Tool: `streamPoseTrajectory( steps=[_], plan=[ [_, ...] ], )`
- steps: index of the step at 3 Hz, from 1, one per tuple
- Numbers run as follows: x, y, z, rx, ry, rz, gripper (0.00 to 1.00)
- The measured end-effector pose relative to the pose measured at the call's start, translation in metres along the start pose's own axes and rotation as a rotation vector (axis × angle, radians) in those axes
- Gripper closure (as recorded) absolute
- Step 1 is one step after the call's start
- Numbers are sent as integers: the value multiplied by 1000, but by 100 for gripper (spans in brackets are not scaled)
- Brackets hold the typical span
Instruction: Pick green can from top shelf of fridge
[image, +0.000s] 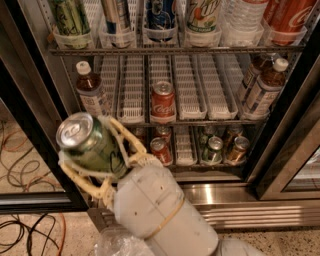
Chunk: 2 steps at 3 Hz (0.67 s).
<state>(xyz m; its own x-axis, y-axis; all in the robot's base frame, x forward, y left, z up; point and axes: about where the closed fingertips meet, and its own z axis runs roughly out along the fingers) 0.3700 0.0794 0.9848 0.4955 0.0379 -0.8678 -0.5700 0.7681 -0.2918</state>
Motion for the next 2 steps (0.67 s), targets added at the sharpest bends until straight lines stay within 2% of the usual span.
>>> streamPoseTrajectory(
  steps=[1, 2],
  plan=[
    [1, 19, -8, -23, 3, -24, 100],
    [1, 19, -8, -23, 3, -24, 100]
  ],
)
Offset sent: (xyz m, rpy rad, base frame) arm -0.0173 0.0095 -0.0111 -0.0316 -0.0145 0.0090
